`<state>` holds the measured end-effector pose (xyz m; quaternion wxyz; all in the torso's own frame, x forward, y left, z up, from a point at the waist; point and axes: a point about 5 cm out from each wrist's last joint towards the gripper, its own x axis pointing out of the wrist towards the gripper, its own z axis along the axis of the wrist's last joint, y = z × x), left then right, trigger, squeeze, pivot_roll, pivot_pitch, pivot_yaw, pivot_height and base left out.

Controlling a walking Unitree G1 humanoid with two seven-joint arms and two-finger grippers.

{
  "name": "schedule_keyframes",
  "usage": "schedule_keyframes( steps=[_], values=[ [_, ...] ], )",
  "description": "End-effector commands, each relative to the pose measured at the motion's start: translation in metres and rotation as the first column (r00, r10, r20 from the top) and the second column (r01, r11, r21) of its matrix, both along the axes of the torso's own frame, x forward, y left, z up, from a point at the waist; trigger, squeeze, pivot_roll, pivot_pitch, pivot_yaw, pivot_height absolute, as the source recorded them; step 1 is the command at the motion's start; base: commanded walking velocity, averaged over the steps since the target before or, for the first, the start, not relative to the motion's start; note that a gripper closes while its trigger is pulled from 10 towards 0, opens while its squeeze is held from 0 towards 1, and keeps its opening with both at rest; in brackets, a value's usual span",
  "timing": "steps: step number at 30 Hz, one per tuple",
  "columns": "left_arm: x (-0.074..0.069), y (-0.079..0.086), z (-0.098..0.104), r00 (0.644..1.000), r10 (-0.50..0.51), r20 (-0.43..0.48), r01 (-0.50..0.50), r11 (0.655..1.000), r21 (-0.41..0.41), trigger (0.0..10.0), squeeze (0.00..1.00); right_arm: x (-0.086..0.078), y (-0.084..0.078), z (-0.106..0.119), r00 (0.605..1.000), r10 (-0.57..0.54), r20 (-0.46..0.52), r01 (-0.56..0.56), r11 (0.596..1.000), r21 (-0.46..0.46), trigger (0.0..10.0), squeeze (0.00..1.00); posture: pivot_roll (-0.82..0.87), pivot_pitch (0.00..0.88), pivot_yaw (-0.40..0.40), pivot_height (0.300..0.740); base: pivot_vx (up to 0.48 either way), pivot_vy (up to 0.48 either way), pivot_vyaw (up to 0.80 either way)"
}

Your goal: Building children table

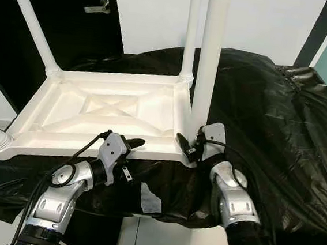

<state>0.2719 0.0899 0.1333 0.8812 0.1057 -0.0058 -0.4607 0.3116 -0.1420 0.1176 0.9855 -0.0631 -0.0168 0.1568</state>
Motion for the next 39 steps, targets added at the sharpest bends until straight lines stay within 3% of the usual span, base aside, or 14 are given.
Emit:
schedule_keyframes(
  steps=[1, 4, 9, 12, 20, 21, 22, 23, 28, 30, 34, 36, 38, 39],
  values=[
    [0.008, 0.004, -0.002, 0.983, 0.18, 0.02, -0.18, 0.984, -0.003, 10.0, 0.0, -0.005, -0.001, -0.023, 0.99, -0.098, -0.101, 0.094, 0.995, -0.044, 10.0, 0.0, -0.04, 0.0, 0.028, 0.74, 0.0, 0.0, 0.0],
    [0.008, 0.002, -0.003, 0.982, 0.189, 0.009, -0.188, 0.982, -0.007, 10.0, 0.0, -0.004, 0.011, -0.025, 0.969, -0.227, -0.097, 0.229, 0.974, 0.0, 10.0, 0.0, -0.04, 0.0, 0.024, 0.74, 0.0, 0.0, 0.0],
    [0.007, 0.0, -0.004, 0.981, 0.195, 0.0, -0.195, 0.981, -0.009, 10.0, 0.0, -0.005, 0.022, -0.025, 0.931, -0.345, -0.123, 0.354, 0.934, 0.056, 10.0, 0.0, -0.03, 0.0, 0.017, 0.74, 0.0, 0.0, 0.0],
    [0.007, 0.0, -0.003, 0.98, 0.197, 0.001, -0.197, 0.98, -0.01, 10.0, 0.0, -0.005, 0.03, -0.022, 0.944, -0.31, -0.113, 0.319, 0.945, 0.073, 10.0, 0.0, -0.03, 0.0, 0.015, 0.74, 0.0, 0.0, 0.0],
    [0.007, 0.001, -0.001, 0.979, 0.205, 0.022, -0.205, 0.979, -0.013, 10.0, 0.0, -0.006, 0.031, -0.015, 0.948, -0.308, -0.082, 0.314, 0.947, 0.073, 10.0, 0.0, -0.01, 0.0, 0.001, 0.74, 0.0, 0.0, 0.0],
    [0.007, 0.001, 0.0, 0.978, 0.206, 0.029, -0.206, 0.978, -0.012, 10.0, 0.0, -0.006, 0.032, -0.013, 0.951, -0.302, -0.069, 0.306, 0.949, 0.071, 10.0, 0.31, -0.01, 0.0, -0.004, 0.74, 0.0, 0.0, 0.0],
    [0.007, 0.0, 0.0, 0.978, 0.207, 0.033, -0.207, 0.978, -0.012, 10.0, 0.0, -0.006, 0.033, -0.011, 0.953, -0.297, -0.059, 0.3, 0.951, 0.069, 10.0, 0.31, -0.01, 0.0, -0.005, 0.74, 0.0, 0.0, 0.0],
    [0.007, -0.001, 0.0, 0.978, 0.207, 0.035, -0.207, 0.978, -0.015, 10.0, 0.0, -0.006, 0.031, -0.009, 0.955, -0.292, -0.05, 0.295, 0.953, 0.067, 10.0, 1.0, -0.01, 0.0, -0.005, 0.74, 0.0, 0.0, 0.0],
    [0.007, -0.003, 0.001, 0.978, 0.208, 0.036, -0.207, 0.978, -0.018, 10.0, 0.0, -0.007, 0.028, -0.006, 0.959, -0.281, -0.029, 0.283, 0.958, 0.057, 10.0, 1.0, -0.01, 0.0, -0.007, 0.74, 0.0, 0.0, 0.0],
    [0.006, -0.004, 0.002, 0.978, 0.207, 0.037, -0.206, 0.978, -0.017, 10.0, 0.0, -0.01, 0.016, -0.001, 0.981, -0.193, 0.012, 0.192, 0.98, 0.057, 10.0, 1.0, -0.01, 0.0, -0.012, 0.74, 0.0, 0.0, 0.0],
    [0.006, -0.004, 0.002, 0.978, 0.206, 0.039, -0.206, 0.979, -0.014, 10.0, 0.0, -0.012, 0.006, 0.003, 0.992, -0.119, 0.036, 0.117, 0.992, 0.053, 10.0, 1.0, -0.01, 0.0, -0.01, 0.74, 0.0, 0.0, 0.0],
    [0.005, -0.003, 0.002, 0.978, 0.204, 0.039, -0.203, 0.979, -0.013, 10.0, 0.0, -0.014, -0.003, 0.007, 0.999, 0.017, 0.041, -0.018, 0.999, 0.028, 10.0, 1.0, -0.01, 0.0, -0.006, 0.74, 0.0, 0.0, 0.0],
    [0.005, -0.003, 0.002, 0.979, 0.202, 0.039, -0.202, 0.979, -0.012, 10.0, 0.0, -0.014, -0.006, 0.008, 0.997, 0.069, 0.04, -0.07, 0.997, 0.015, 10.0, 1.0, -0.01, 0.0, -0.006, 0.74, 0.0, 0.0, 0.0],
    [0.005, -0.003, 0.002, 0.979, 0.199, 0.04, -0.199, 0.98, -0.011, 10.0, 0.0, -0.012, -0.01, 0.012, 0.986, 0.161, 0.035, -0.161, 0.987, -0.006, 10.0, 0.0, -0.02, 0.0, -0.001, 0.74, 0.0, 0.0, 0.0]
  ],
)
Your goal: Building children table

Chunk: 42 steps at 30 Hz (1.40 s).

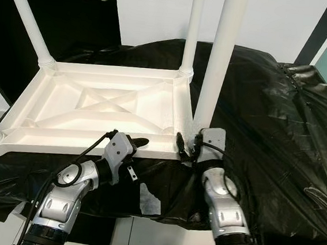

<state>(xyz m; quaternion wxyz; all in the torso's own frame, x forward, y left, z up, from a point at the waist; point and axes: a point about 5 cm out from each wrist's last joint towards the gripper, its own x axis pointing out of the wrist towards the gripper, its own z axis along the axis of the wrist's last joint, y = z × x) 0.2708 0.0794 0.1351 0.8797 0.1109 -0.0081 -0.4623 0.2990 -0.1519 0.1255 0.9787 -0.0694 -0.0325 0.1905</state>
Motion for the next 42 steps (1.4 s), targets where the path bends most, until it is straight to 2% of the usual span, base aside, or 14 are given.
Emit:
schedule_keyframes(
  steps=[1, 3, 8, 9, 10, 11, 16, 25, 27, 28, 29, 37, 40, 42],
  values=[
    [0.006, 0.007, 0.0, 0.979, 0.203, 0.032, -0.203, 0.979, -0.019, 10.0, 0.0, 0.0, 0.0, 0.005, 0.996, 0.092, 0.006, -0.092, 0.996, 0.005, 10.0, 0.0, -0.02, 0.0, -0.001, 0.74, 0.0, 0.0, 0.0],
    [0.008, 0.007, 0.0, 0.979, 0.2, 0.035, -0.199, 0.98, -0.017, 10.0, 0.0, 0.003, 0.0, 0.009, 0.982, 0.187, -0.002, -0.187, 0.982, -0.02, 10.0, 0.0, -0.02, 0.0, -0.003, 0.74, 0.0, 0.0, 0.0],
    [0.009, 0.007, 0.001, 0.98, 0.191, 0.045, -0.191, 0.981, -0.017, 10.0, 0.0, 0.009, 0.0, 0.011, 0.956, 0.293, -0.033, -0.295, 0.952, -0.078, 10.0, 0.0, -0.02, 0.0, -0.004, 0.74, 0.0, 0.0, 0.0],
    [0.008, 0.007, 0.001, 0.982, 0.183, 0.044, -0.182, 0.983, -0.019, 10.0, 0.0, 0.011, 0.0, 0.011, 0.944, 0.326, -0.046, -0.329, 0.937, -0.118, 7.8, 0.0, -0.02, 0.0, -0.005, 0.74, 0.0, 0.0, 0.0],
    [0.008, 0.007, 0.001, 0.982, 0.183, 0.044, -0.182, 0.983, -0.019, 10.0, 0.0, 0.011, 0.0, 0.011, 0.944, 0.326, -0.046, -0.329, 0.937, -0.118, 7.8, 0.0, -0.02, 0.0, -0.005, 0.74, 0.0, 0.0, 0.0],
    [0.008, 0.007, 0.001, 0.983, 0.181, 0.043, -0.18, 0.983, -0.021, 10.0, 0.0, 0.012, -0.001, 0.01, 0.939, 0.341, -0.057, -0.345, 0.93, -0.127, 0.0, 0.0, -0.01, 0.0, -0.01, 0.74, 0.0, 0.0, 0.0],
    [0.003, 0.008, 0.001, 0.982, 0.183, 0.042, -0.182, 0.983, -0.026, 10.0, 0.0, 0.008, -0.005, 0.003, 0.915, 0.392, -0.095, -0.401, 0.909, -0.116, 0.0, 0.0, 0.01, 0.0, -0.014, 0.74, 0.0, 0.0, 0.0],
    [0.0, 0.012, -0.002, 0.982, 0.186, 0.033, -0.186, 0.983, -0.009, 10.0, 0.0, -0.004, 0.001, -0.014, 0.92, 0.366, -0.14, -0.377, 0.924, -0.064, 0.0, 0.0, 0.02, 0.0, -0.023, 0.74, 0.0, 0.0, 0.0],
    [-0.002, 0.014, -0.004, 0.983, 0.179, 0.031, -0.179, 0.984, 0.002, 10.0, 0.0, -0.008, 0.004, -0.019, 0.942, 0.308, -0.131, -0.317, 0.946, -0.06, 5.7, 0.0, 0.02, 0.0, -0.031, 0.74, 0.0, 0.0, 0.0],
    [-0.002, 0.014, -0.004, 0.983, 0.179, 0.031, -0.179, 0.984, 0.002, 10.0, 0.0, -0.008, 0.004, -0.019, 0.942, 0.308, -0.131, -0.317, 0.946, -0.06, 5.7, 0.0, 0.02, 0.0, -0.031, 0.74, 0.0, 0.0, 0.0],
    [-0.004, 0.015, -0.006, 0.984, 0.177, 0.023, -0.178, 0.984, 0.008, 10.0, 0.0, -0.009, 0.005, -0.021, 0.968, 0.223, -0.113, -0.229, 0.973, -0.041, 10.0, 0.0, 0.02, 0.0, -0.03, 0.74, 0.0, 0.0, 0.0],
    [-0.004, 0.016, -0.006, 0.984, 0.175, 0.023, -0.175, 0.984, 0.009, 10.0, 0.0, -0.01, 0.008, -0.017, 0.997, 0.028, -0.07, -0.027, 0.999, 0.021, 10.0, 0.0, 0.01, 0.0, -0.025, 0.74, 0.0, 0.0, 0.0],
    [-0.004, 0.012, -0.005, 0.986, 0.167, 0.022, -0.168, 0.986, 0.003, 10.0, 0.0, -0.011, 0.01, -0.015, 0.98, -0.189, -0.068, 0.195, 0.978, 0.079, 10.0, 0.0, 0.01, 0.0, -0.03, 0.74, 0.0, 0.0, 0.0],
    [-0.004, 0.012, -0.005, 0.986, 0.167, 0.023, -0.167, 0.986, 0.0, 10.0, 0.0, -0.013, 0.01, -0.015, 0.963, -0.261, -0.072, 0.267, 0.959, 0.098, 10.0, 0.0, 0.02, 0.0, -0.032, 0.74, 0.0, 0.0, 0.0]
  ],
)
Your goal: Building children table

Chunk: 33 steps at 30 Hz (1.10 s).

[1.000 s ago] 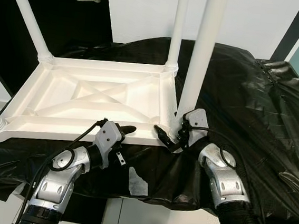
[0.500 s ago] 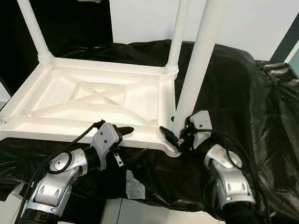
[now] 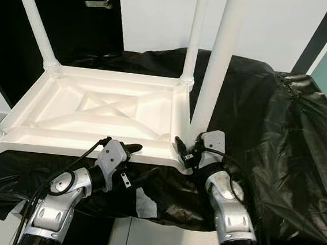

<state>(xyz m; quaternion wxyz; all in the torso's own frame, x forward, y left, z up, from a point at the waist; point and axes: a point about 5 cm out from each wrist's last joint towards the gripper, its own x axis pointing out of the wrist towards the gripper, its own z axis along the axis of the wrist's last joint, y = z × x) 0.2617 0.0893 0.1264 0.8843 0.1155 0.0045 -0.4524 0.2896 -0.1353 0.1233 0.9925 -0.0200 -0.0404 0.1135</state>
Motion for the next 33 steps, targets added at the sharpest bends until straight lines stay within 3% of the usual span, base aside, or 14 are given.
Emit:
schedule_keyframes(
  steps=[1, 4, 8, 15, 16, 17, 23, 25, 27, 29, 30, 31, 32, 33],
  values=[
    [0.005, 0.002, 0.003, 0.989, 0.142, 0.039, -0.142, 0.99, -0.017, 10.0, 0.0, -0.003, -0.006, -0.013, 0.991, -0.112, -0.071, 0.112, 0.994, 0.002, 10.0, 0.0, 0.02, 0.0, -0.032, 0.74, 0.0, 0.0, 0.0],
    [0.003, 0.0, 0.004, 0.988, 0.148, 0.037, -0.147, 0.989, -0.029, 10.0, 0.0, -0.01, -0.004, -0.013, 0.947, -0.31, -0.082, 0.315, 0.947, 0.057, 10.0, 0.0, 0.02, 0.0, -0.035, 0.74, 0.0, 0.0, 0.0],
    [0.003, -0.003, 0.004, 0.989, 0.146, 0.034, -0.145, 0.989, -0.037, 10.0, 0.0, -0.011, 0.002, -0.01, 0.948, -0.311, -0.075, 0.316, 0.946, 0.068, 10.0, 0.0, 0.01, 0.0, -0.028, 0.74, 0.0, 0.0, 0.0],
    [0.007, -0.003, 0.006, 0.988, 0.147, 0.04, -0.145, 0.989, -0.037, 10.0, 0.0, -0.01, -0.003, -0.006, 0.949, -0.31, -0.062, 0.313, 0.948, 0.054, 10.0, 0.0, 0.0, 0.0, -0.035, 0.74, 0.0, 0.0, 0.0],
    [0.008, -0.001, 0.006, 0.988, 0.151, 0.041, -0.15, 0.988, -0.038, 10.0, 0.0, -0.01, -0.004, -0.004, 0.951, -0.304, -0.053, 0.306, 0.95, 0.051, 10.0, 0.46, 0.0, 0.0, -0.035, 0.74, 0.0, 0.0, 0.0],
    [0.008, -0.001, 0.006, 0.987, 0.155, 0.042, -0.153, 0.987, -0.039, 10.0, 0.0, -0.01, -0.004, -0.002, 0.952, -0.304, -0.043, 0.306, 0.951, 0.046, 10.0, 1.0, 0.0, 0.0, -0.035, 0.74, 0.0, 0.0, 0.0],
    [0.009, -0.002, 0.007, 0.986, 0.158, 0.044, -0.156, 0.987, -0.041, 10.0, 0.0, -0.012, -0.012, 0.005, 0.971, -0.238, -0.005, 0.238, 0.97, 0.041, 10.0, 1.0, 0.0, 0.0, -0.034, 0.74, 0.0, 0.0, 0.0],
    [0.008, -0.002, 0.008, 0.986, 0.16, 0.045, -0.158, 0.986, -0.046, 10.0, 0.0, -0.019, -0.024, 0.014, 0.998, -0.055, 0.038, 0.055, 0.998, 0.007, 10.0, 1.0, -0.01, 0.0, -0.031, 0.74, 0.0, 0.0, 0.0],
    [0.008, -0.002, 0.008, 0.986, 0.16, 0.045, -0.158, 0.986, -0.046, 10.0, 0.0, -0.019, -0.024, 0.014, 0.998, -0.055, 0.038, 0.055, 0.998, 0.007, 10.0, 1.0, -0.01, 0.0, -0.031, 0.74, 0.0, 0.0, 0.0],
    [0.008, -0.001, 0.008, 0.986, 0.16, 0.045, -0.158, 0.986, -0.045, 10.0, 0.0, -0.02, -0.03, 0.016, 0.998, 0.052, 0.036, -0.052, 0.998, -0.02, 10.0, 1.0, -0.01, 0.0, -0.031, 0.74, 0.0, 0.0, 0.0],
    [0.008, -0.001, 0.008, 0.986, 0.16, 0.045, -0.158, 0.986, -0.045, 10.0, 0.0, -0.02, -0.03, 0.016, 0.998, 0.052, 0.036, -0.052, 0.998, -0.02, 10.0, 1.0, -0.01, 0.0, -0.031, 0.74, 0.0, 0.0, 0.0],
    [0.009, -0.001, 0.008, 0.986, 0.159, 0.045, -0.157, 0.987, -0.044, 10.0, 0.0, -0.019, -0.032, 0.017, 0.993, 0.118, 0.028, -0.117, 0.993, -0.035, 10.0, 0.65, -0.02, 0.0, -0.027, 0.74, 0.0, 0.0, 0.0],
    [0.009, -0.001, 0.008, 0.986, 0.16, 0.045, -0.158, 0.987, -0.044, 10.0, 0.0, -0.017, -0.033, 0.017, 0.986, 0.168, 0.02, -0.167, 0.985, -0.051, 10.0, 0.0, -0.02, 0.0, -0.026, 0.74, 0.0, 0.0, 0.0],
    [0.009, -0.001, 0.008, 0.986, 0.16, 0.045, -0.158, 0.987, -0.044, 10.0, 0.0, -0.017, -0.033, 0.017, 0.986, 0.168, 0.02, -0.167, 0.985, -0.051, 10.0, 0.0, -0.02, 0.0, -0.026, 0.74, 0.0, 0.0, 0.0]
  ],
)
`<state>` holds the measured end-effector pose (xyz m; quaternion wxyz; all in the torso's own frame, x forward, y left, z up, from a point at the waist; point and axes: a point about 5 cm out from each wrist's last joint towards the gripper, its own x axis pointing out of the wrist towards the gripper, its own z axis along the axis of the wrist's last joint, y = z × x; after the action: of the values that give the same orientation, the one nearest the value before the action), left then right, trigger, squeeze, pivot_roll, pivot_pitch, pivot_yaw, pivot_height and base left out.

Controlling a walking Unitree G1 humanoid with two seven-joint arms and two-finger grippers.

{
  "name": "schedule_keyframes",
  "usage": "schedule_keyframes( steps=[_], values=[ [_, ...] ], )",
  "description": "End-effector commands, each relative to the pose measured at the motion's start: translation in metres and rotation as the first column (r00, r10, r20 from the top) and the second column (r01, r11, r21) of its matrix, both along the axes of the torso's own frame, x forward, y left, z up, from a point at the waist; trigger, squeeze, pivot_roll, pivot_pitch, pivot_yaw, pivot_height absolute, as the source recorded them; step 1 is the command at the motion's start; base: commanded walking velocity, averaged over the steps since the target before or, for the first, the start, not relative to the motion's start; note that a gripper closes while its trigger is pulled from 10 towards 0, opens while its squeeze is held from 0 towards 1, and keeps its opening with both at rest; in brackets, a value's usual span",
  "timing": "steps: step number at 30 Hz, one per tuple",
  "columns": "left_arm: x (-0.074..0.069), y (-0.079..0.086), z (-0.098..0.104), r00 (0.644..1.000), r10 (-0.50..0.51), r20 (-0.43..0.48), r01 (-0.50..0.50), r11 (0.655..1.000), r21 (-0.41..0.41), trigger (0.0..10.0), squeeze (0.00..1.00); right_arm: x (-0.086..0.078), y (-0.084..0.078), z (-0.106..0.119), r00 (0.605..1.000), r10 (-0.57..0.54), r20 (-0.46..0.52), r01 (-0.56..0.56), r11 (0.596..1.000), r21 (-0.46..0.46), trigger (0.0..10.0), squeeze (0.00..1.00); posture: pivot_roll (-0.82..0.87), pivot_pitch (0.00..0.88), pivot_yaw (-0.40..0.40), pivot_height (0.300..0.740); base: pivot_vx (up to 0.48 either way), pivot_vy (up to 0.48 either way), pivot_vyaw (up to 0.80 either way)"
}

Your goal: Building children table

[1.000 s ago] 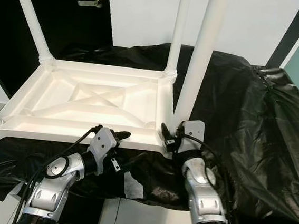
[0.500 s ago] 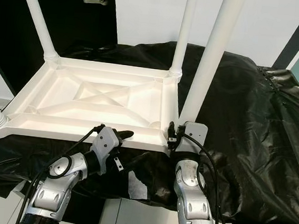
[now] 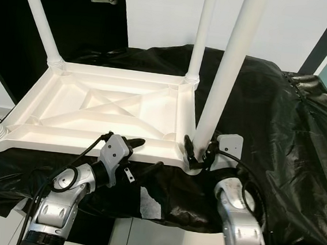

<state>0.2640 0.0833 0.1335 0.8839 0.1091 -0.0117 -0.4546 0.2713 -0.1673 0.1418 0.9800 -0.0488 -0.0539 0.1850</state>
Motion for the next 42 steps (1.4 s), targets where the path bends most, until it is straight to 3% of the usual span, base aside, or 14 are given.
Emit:
schedule_keyframes(
  steps=[1, 7, 12, 13, 14, 20, 26, 27, 28, 29, 37, 38, 41, 42],
  values=[
    [0.007, 0.005, 0.001, 0.986, 0.168, 0.023, -0.167, 0.986, -0.019, 10.0, 0.0, 0.003, -0.002, -0.001, 0.998, 0.063, -0.015, -0.063, 0.998, -0.003, 10.0, 0.0, -0.01, 0.0, -0.028, 0.74, 0.0, 0.0, 0.0],
    [0.009, 0.007, 0.003, 0.985, 0.173, 0.027, -0.172, 0.985, -0.022, 10.0, 0.0, 0.019, -0.001, -0.01, 0.962, 0.258, -0.092, -0.268, 0.957, -0.111, 10.0, 0.0, 0.0, 0.0, -0.018, 0.74, 0.0, 0.0, 0.0],
    [0.009, 0.007, 0.003, 0.984, 0.174, 0.029, -0.173, 0.985, -0.022, 10.0, 0.0, 0.024, 0.0, -0.012, 0.951, 0.289, -0.111, -0.302, 0.944, -0.135, 10.0, 0.0, 0.0, 0.0, -0.017, 0.74, 0.0, 0.0, 0.0],
    [0.009, 0.008, 0.003, 0.984, 0.176, 0.03, -0.175, 0.984, -0.021, 10.0, 0.0, 0.027, -0.001, -0.014, 0.945, 0.305, -0.121, -0.321, 0.935, -0.15, 7.4, 0.0, 0.01, 0.0, -0.018, 0.74, 0.0, 0.0, 0.0],
    [0.009, 0.008, 0.004, 0.984, 0.178, 0.031, -0.177, 0.984, -0.021, 10.0, 0.0, 0.028, -0.001, -0.014, 0.939, 0.32, -0.129, -0.338, 0.928, -0.156, 0.0, 0.0, 0.01, 0.0, -0.018, 0.74, 0.0, 0.0, 0.0],
    [0.009, 0.01, 0.005, 0.983, 0.183, 0.031, -0.182, 0.983, -0.023, 10.0, 0.0, 0.031, -0.004, -0.016, 0.923, 0.356, -0.143, -0.376, 0.914, -0.151, 0.0, 0.0, 0.01, 0.0, -0.012, 0.74, 0.0, 0.0, 0.0],
    [0.01, 0.01, 0.005, 0.983, 0.18, 0.03, -0.18, 0.983, -0.024, 10.0, 0.0, 0.031, -0.005, -0.018, 0.931, 0.337, -0.142, -0.356, 0.924, -0.138, 0.0, 0.0, 0.0, 0.0, -0.009, 0.74, 0.0, 0.0, 0.0],
    [0.01, 0.009, 0.005, 0.984, 0.177, 0.03, -0.177, 0.984, -0.024, 10.0, 0.0, 0.031, -0.005, -0.018, 0.94, 0.312, -0.139, -0.328, 0.937, -0.116, 0.4, 0.0, 0.0, 0.0, -0.009, 0.74, 0.0, 0.0, 0.0],
    [0.01, 0.009, 0.005, 0.984, 0.176, 0.03, -0.175, 0.984, -0.024, 10.0, 0.0, 0.031, -0.005, -0.019, 0.95, 0.284, -0.133, -0.299, 0.948, -0.106, 8.5, 0.0, 0.0, 0.0, -0.009, 0.74, 0.0, 0.0, 0.0],
    [0.01, 0.009, 0.005, 0.984, 0.174, 0.029, -0.174, 0.985, -0.024, 10.0, 0.0, 0.029, -0.003, -0.02, 0.958, 0.258, -0.122, -0.269, 0.96, -0.081, 10.0, 0.0, 0.0, 0.0, -0.007, 0.74, 0.0, 0.0, 0.0],
    [0.01, 0.009, 0.004, 0.985, 0.172, 0.027, -0.172, 0.985, -0.022, 10.0, 0.0, 0.027, 0.004, -0.026, 0.994, 0.049, -0.099, -0.051, 0.999, -0.008, 10.0, 0.0, 0.0, 0.0, -0.007, 0.74, 0.0, 0.0, 0.0],
    [0.011, 0.009, 0.005, 0.985, 0.17, 0.029, -0.169, 0.985, -0.022, 10.0, 0.0, 0.025, 0.008, -0.029, 0.988, -0.122, -0.099, 0.126, 0.991, 0.033, 10.0, 0.0, 0.01, 0.0, -0.011, 0.74, 0.0, 0.0, 0.0],
    [0.011, 0.008, 0.005, 0.985, 0.169, 0.03, -0.169, 0.985, -0.022, 10.0, 0.0, 0.025, 0.008, -0.03, 0.975, -0.193, -0.105, 0.2, 0.978, 0.055, 10.0, 0.0, 0.01, 0.0, -0.011, 0.74, 0.0, 0.0, 0.0],
    [0.011, 0.009, 0.005, 0.985, 0.171, 0.03, -0.17, 0.985, -0.024, 10.0, 0.0, 0.024, 0.01, -0.031, 0.958, -0.266, -0.109, 0.275, 0.959, 0.073, 10.0, 0.0, 0.0, 0.0, -0.011, 0.74, 0.0, 0.0, 0.0]
  ],
)
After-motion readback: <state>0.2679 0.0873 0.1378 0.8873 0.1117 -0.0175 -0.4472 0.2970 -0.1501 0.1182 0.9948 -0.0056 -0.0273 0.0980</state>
